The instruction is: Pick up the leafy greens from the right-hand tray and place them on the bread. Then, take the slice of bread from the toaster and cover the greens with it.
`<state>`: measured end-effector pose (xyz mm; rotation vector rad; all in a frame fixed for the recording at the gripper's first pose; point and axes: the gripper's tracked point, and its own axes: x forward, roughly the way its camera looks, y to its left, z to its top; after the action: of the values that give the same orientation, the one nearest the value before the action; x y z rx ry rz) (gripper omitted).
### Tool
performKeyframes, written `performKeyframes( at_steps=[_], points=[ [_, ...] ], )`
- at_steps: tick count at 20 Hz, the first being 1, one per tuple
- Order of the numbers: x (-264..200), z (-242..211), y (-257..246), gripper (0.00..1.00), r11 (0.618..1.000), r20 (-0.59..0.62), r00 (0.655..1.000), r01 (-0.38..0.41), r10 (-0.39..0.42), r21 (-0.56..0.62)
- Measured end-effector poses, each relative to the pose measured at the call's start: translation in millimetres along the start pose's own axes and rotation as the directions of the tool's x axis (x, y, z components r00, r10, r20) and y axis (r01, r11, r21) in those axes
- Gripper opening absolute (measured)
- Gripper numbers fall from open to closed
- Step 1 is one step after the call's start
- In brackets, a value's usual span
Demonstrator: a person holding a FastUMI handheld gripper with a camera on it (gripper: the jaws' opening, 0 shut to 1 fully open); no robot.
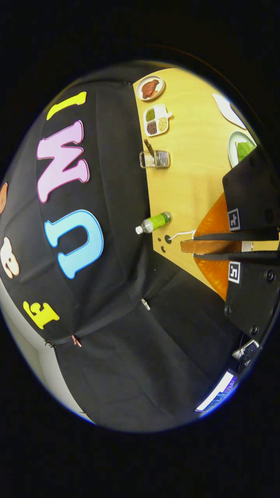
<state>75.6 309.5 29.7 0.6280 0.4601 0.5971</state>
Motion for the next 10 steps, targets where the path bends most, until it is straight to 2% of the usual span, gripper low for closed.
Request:
performKeyframes(
  at_steps=[5,10],
  points=[
    [-34.2,-17.4,-73.4,0.14,0.993,-0.005,0.993,0.117,-0.117,0.032],
    [-52.2,-62.0,-124.8,0.14,0.972,-0.050,0.976,0.216,-0.212,0.092]
  ],
)
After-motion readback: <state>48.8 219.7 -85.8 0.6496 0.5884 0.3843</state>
